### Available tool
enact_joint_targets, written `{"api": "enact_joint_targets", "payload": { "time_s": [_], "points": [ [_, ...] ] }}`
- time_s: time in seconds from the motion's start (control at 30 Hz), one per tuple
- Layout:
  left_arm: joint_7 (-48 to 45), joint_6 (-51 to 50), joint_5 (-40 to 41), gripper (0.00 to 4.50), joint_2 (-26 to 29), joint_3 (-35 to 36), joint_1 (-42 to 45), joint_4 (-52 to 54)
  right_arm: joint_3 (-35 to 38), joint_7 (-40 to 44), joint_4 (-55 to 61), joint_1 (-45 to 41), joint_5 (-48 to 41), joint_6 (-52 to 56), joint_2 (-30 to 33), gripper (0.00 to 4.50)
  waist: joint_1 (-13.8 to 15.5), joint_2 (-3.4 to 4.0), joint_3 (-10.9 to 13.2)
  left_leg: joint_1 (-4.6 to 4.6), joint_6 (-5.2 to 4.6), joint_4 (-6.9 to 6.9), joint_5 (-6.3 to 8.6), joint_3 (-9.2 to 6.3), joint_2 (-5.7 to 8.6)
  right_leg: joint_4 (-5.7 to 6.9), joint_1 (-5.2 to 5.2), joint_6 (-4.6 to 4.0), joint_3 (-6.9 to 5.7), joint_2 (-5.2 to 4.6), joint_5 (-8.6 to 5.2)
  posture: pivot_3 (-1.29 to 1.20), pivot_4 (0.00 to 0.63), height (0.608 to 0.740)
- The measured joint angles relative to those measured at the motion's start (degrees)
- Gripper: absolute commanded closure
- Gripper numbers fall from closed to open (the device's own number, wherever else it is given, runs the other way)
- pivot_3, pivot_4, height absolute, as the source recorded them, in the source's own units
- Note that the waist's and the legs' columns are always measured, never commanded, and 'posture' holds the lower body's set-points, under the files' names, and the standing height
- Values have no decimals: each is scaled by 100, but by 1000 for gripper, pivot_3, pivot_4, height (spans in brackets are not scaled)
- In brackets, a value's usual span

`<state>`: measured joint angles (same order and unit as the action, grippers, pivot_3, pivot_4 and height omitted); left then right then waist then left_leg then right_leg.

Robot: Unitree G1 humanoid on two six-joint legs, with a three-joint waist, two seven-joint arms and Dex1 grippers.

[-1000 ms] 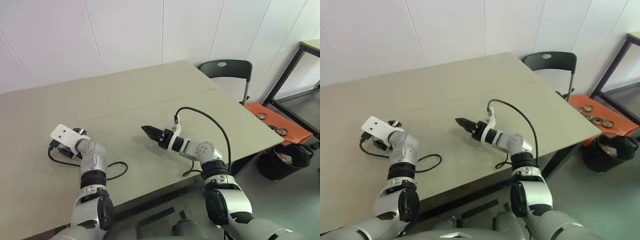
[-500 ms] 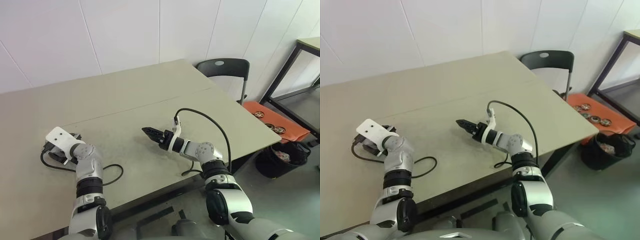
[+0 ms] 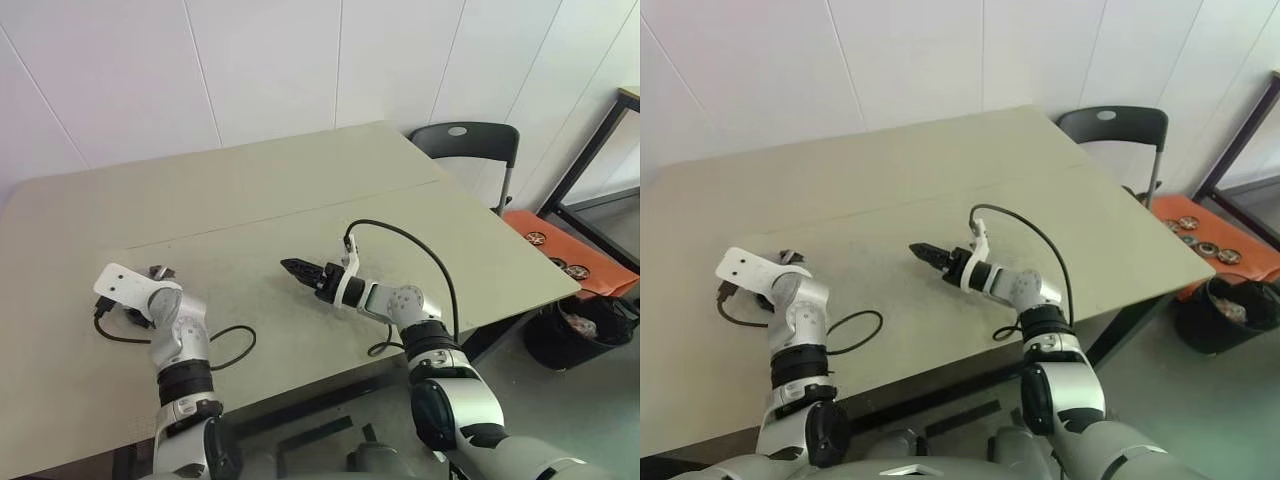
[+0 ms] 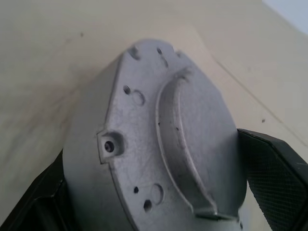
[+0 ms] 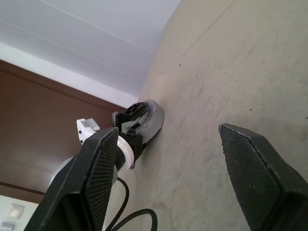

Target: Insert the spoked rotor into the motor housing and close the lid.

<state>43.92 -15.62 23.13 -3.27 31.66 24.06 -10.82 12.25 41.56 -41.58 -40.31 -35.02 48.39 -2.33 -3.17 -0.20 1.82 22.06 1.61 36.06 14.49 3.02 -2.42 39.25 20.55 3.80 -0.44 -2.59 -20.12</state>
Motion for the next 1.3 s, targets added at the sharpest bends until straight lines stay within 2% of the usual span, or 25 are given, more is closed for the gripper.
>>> {"api": "enact_joint_targets", "payload": {
  "time_s": [0.23,0.53,0.7,0.9,1.07,1.3],
  "points": [
    [514,-1320,32,17,-165,-8,-218,1113,-11,35,-25,0,16,-8,-2,1008,-46,-1,0,10,-3,-5,2,1,0,-13,6,0,3,2,0,0,0,740],
    [749,-2262,247,17,-367,229,-151,1827,-23,48,-39,0,57,-39,-6,1008,-40,-2,0,23,-4,-3,3,-2,11,-22,9,0,11,2,0,0,0,740],
    [54,-2016,520,17,-332,365,-124,1552,-29,64,-130,0,103,-89,4,1008,78,-1,1,21,-4,-1,2,-15,12,-16,6,-1,10,12,0,0,0,740],
    [-1147,-1237,1012,17,-323,520,-323,1282,-61,102,-144,-1,117,-91,-17,1008,235,4,0,10,1,4,-14,-35,18,-11,-7,-23,5,15,13,0,0,740],
    [-1923,-702,1327,17,-175,634,-421,929,-72,112,-144,0,124,-91,-11,1008,236,4,1,11,-4,8,-24,-38,17,-11,-7,-28,5,16,31,0,0,740],
    [-2162,-269,1631,17,-138,730,-415,746,-74,124,-147,0,172,-94,-4,1008,231,-1,4,28,-10,8,-28,-39,16,-17,5,-22,8,16,35,0,0,740]
  ]
}}
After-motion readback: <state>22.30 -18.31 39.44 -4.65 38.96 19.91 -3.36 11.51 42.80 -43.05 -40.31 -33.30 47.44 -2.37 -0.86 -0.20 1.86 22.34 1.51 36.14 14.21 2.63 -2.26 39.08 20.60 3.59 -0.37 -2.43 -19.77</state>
